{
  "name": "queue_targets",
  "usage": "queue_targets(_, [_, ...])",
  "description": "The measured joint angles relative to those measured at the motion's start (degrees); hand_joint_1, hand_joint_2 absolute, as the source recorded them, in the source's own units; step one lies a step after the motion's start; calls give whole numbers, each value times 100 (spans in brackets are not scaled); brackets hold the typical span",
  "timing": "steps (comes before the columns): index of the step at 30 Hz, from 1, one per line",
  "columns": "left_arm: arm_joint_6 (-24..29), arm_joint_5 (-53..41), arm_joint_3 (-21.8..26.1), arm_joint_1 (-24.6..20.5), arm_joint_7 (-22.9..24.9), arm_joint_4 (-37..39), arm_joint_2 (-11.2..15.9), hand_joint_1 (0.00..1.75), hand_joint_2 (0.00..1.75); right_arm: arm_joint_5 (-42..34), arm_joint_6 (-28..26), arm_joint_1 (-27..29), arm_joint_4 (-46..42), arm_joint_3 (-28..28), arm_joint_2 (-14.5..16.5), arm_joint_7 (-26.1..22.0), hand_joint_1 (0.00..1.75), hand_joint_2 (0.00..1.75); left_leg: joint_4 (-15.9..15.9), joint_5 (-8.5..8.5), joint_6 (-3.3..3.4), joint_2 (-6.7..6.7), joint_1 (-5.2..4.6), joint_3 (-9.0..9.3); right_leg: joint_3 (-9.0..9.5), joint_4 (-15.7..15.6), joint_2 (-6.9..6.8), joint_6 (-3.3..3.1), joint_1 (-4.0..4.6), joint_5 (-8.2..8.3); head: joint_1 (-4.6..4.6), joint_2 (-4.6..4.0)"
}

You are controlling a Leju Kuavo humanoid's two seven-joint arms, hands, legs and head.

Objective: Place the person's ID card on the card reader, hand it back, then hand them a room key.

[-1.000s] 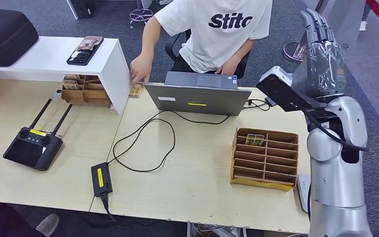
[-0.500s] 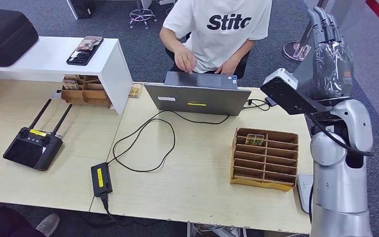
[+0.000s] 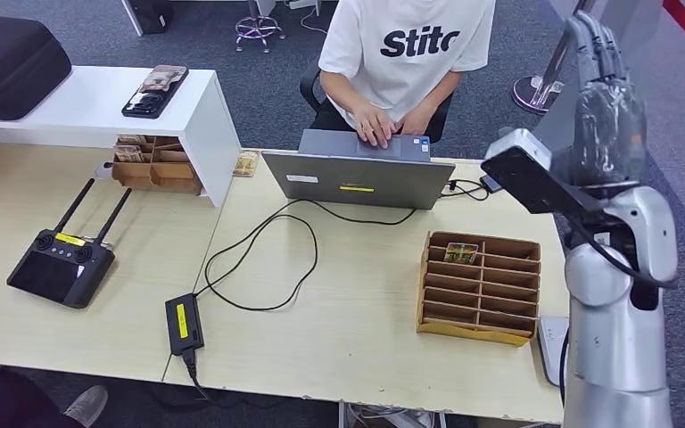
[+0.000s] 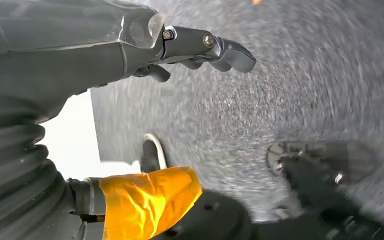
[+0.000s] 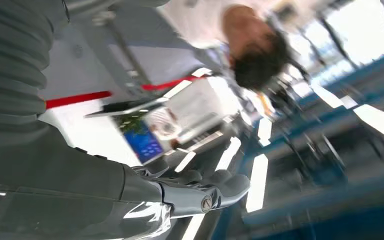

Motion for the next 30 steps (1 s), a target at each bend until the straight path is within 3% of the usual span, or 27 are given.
queue_targets(2, [142,223,132,63,3,7,-107,0,175,-682,-863,1682,-1140,24,423,-982,0,175,-15,-34,-9,-79,26,38,86,-30,-73,-10,26,-48,17,0])
queue_targets(4, [197,281,228,124,1,22,-174,0,175,-995,-1254,3003,-1953,86,766,-1525,0,175,-19,-63,-15,-77,26,48,107,-26,-75,-21,28,-70,25,0])
queue_targets(8, [207,302,320,132,12,58,-212,0,175,-917,-1177,4052,-2798,78,1113,-1237,0,175,-23,-93,-28,18,22,66,89,-21,17,-27,25,-74,20,0])
queue_targets(12, [201,302,323,128,30,67,-213,0,175,-572,-1311,4384,-3153,54,1269,-1014,0,175,-23,-94,-30,38,21,79,94,-21,35,-27,24,-71,21,0])
queue_targets(23, [176,302,323,128,4,88,-224,0,175,-1229,-1443,4685,-3670,-181,1401,-1060,0,175,-20,-90,-30,39,20,93,105,-21,37,-25,18,-66,21,0])
queue_targets(30, [176,302,323,122,48,110,-245,0,175,-2601,-1506,4563,-3706,-1445,1565,-857,0,175,-20,-91,-29,39,15,92,105,-21,37,-25,17,-66,21,0])
